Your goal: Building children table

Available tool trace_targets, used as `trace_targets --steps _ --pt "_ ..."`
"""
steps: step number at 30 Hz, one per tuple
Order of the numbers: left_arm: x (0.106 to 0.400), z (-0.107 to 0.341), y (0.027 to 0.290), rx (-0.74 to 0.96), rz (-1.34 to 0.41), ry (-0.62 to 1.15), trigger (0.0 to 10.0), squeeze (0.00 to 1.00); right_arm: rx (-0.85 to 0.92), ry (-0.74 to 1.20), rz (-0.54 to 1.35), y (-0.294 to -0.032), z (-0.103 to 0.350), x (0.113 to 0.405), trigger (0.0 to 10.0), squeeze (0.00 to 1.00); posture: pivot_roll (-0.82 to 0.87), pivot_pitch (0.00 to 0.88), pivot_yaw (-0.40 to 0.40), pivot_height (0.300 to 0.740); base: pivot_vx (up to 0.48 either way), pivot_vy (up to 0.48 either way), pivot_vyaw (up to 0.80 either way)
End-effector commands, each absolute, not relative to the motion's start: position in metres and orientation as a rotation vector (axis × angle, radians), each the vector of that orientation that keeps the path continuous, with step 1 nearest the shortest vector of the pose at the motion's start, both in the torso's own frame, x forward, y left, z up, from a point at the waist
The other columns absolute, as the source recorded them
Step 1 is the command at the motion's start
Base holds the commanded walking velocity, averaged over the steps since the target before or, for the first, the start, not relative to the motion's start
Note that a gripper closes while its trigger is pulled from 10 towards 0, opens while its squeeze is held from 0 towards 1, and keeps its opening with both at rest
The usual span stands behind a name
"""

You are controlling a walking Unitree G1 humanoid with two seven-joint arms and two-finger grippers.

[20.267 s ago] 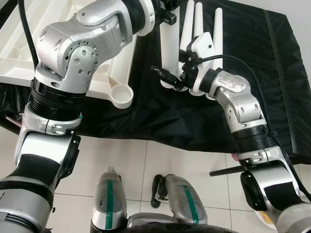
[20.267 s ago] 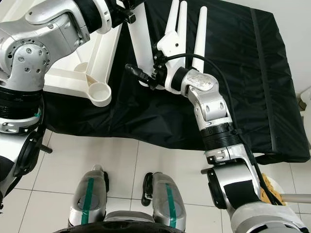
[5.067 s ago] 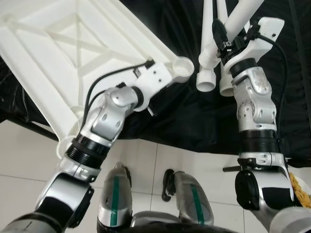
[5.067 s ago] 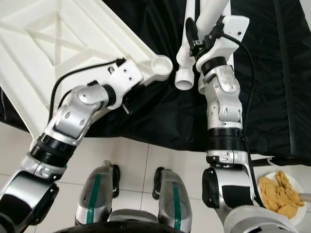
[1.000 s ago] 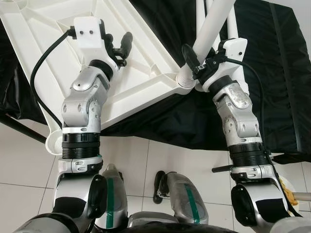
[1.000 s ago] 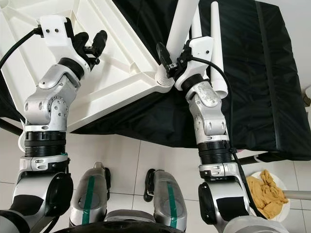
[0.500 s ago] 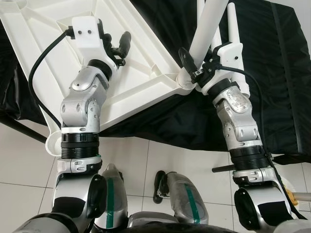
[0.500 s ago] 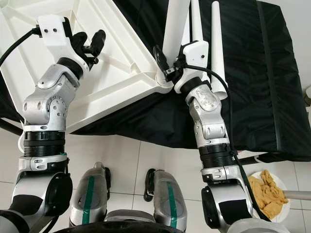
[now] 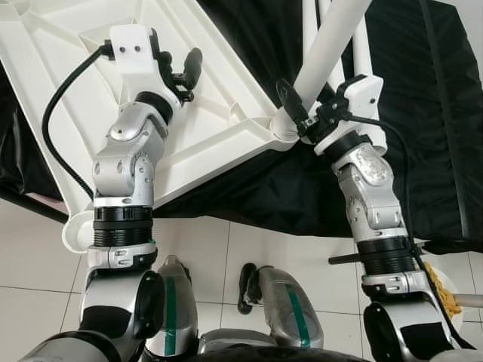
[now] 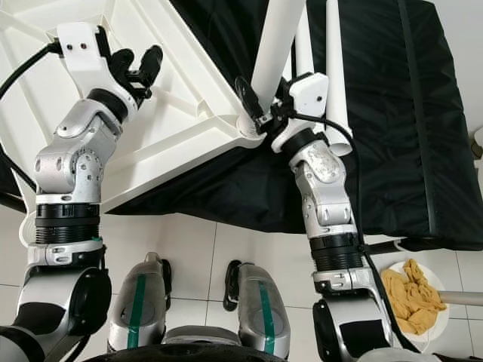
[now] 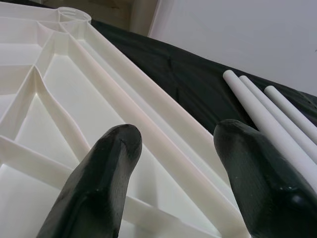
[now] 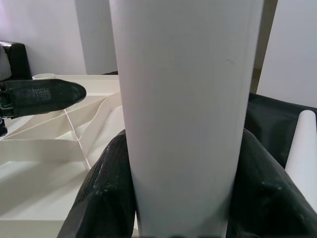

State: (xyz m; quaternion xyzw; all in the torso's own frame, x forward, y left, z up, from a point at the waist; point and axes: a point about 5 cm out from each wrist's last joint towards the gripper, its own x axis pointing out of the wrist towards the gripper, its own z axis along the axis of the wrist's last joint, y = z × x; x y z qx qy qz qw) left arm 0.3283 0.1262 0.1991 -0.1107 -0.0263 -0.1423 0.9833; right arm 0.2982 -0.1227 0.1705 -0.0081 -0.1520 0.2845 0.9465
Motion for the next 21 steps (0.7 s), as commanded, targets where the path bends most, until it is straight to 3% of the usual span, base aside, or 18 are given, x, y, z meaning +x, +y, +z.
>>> trace_targets --steps 1,21 --pt "0.327 0.204 0.123 -0.222 -0.299 -0.062 10.0 0.00 0.017 -0.233 0.605 -0.120 0.155 0.295 10.0 0.00 0.12 0.096 -0.069 0.740 0.000 0.000 0.00" --pt "0.325 0.204 0.122 -0.225 -0.299 -0.062 10.0 0.00 0.153 -0.082 0.360 -0.146 0.143 0.317 10.0 0.00 0.12 0.094 -0.075 0.740 0.000 0.000 0.00"
